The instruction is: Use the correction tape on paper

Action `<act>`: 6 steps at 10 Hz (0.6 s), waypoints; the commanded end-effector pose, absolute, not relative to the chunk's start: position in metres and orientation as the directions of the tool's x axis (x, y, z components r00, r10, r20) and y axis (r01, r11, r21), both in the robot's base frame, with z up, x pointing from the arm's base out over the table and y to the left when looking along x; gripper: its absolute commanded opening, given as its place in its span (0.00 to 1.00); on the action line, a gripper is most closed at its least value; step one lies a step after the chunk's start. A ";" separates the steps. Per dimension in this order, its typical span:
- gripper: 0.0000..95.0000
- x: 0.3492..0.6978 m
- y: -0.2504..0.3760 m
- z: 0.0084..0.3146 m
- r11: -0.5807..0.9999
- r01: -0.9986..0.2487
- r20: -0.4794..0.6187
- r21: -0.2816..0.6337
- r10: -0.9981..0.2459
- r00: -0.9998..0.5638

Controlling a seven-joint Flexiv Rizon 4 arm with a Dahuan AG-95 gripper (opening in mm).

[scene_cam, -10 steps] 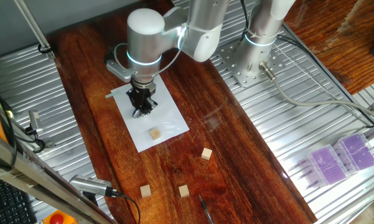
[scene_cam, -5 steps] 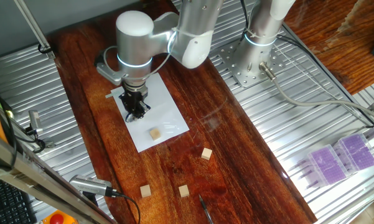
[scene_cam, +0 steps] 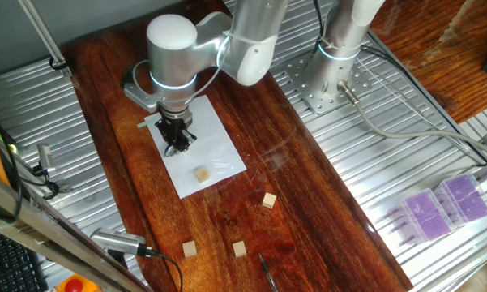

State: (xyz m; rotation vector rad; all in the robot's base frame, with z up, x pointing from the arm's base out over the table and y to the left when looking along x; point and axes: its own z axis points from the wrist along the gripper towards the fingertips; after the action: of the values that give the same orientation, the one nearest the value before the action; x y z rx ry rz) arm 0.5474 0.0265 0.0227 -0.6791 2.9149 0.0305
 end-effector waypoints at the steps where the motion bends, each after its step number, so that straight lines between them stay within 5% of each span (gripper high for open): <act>1: 0.00 0.537 0.023 0.024 0.895 -0.446 -0.141 -0.021 -0.444 -0.885; 6: 0.00 0.521 0.017 0.027 0.889 -0.457 -0.129 -0.033 -0.457 -0.880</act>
State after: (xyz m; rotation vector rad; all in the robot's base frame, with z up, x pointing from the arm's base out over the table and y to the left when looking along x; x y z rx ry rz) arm 0.5201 0.0173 0.0265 -0.7108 2.9236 -0.0035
